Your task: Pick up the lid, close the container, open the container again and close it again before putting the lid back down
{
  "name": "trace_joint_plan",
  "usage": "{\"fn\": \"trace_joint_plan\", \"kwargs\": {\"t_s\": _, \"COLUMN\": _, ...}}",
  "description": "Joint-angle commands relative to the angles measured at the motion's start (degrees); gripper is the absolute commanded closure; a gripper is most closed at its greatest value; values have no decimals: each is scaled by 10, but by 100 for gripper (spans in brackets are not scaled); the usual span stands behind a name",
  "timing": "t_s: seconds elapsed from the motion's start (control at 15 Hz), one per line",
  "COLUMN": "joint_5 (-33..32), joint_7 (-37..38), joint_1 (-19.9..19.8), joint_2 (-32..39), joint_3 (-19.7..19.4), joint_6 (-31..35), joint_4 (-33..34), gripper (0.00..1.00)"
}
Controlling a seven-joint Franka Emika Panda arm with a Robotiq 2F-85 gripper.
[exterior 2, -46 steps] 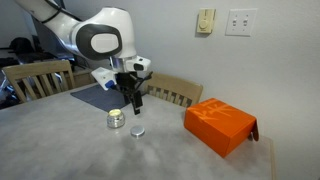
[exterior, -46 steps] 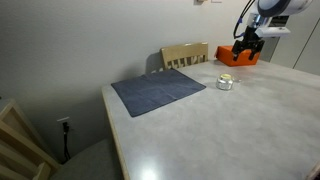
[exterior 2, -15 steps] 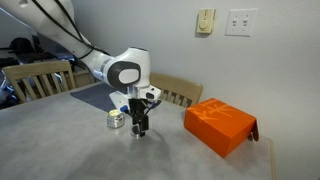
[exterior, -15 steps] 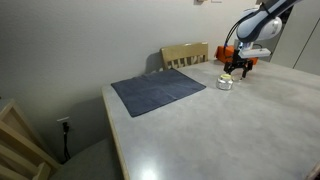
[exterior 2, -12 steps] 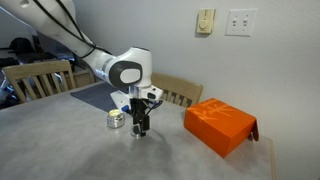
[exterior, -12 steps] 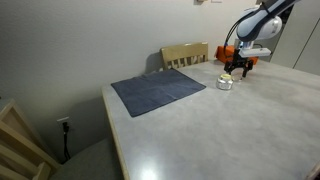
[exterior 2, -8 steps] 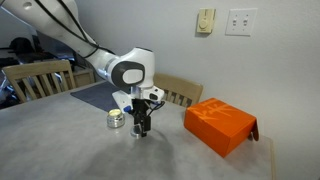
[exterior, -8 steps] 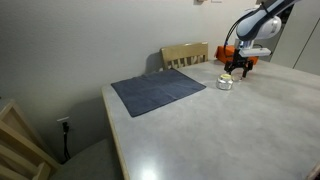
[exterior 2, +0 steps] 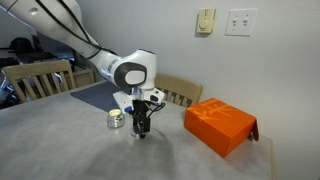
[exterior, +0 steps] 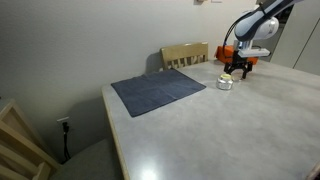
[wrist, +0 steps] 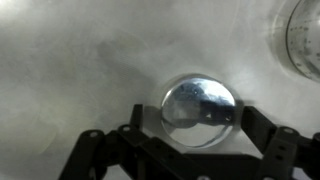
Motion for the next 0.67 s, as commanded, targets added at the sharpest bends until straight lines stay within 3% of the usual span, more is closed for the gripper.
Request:
{"fn": "trace_joint_plan", "kwargs": {"t_s": 0.0, "joint_5": 7, "joint_7": -14, "joint_1": -10, "joint_2": 17, "joint_3": 9, "joint_6": -33, "joint_4": 32, "gripper": 0}}
{"fn": "trace_joint_plan", "kwargs": {"t_s": 0.13, "joint_5": 7, "joint_7": -15, "joint_1": -10, "joint_2": 21, "joint_3": 9, "joint_6": -37, "joint_4": 38, "gripper": 27}}
{"fn": "trace_joint_plan", "kwargs": {"t_s": 0.4, "joint_5": 8, "joint_7": -19, "joint_1": -10, "joint_2": 21, "joint_3": 15, "joint_6": -50, "joint_4": 50, "gripper": 56}}
{"fn": "trace_joint_plan", "kwargs": {"t_s": 0.6, "joint_5": 8, "joint_7": -25, "joint_1": -10, "joint_2": 15, "joint_3": 16, "joint_6": -48, "joint_4": 46, "gripper": 56}}
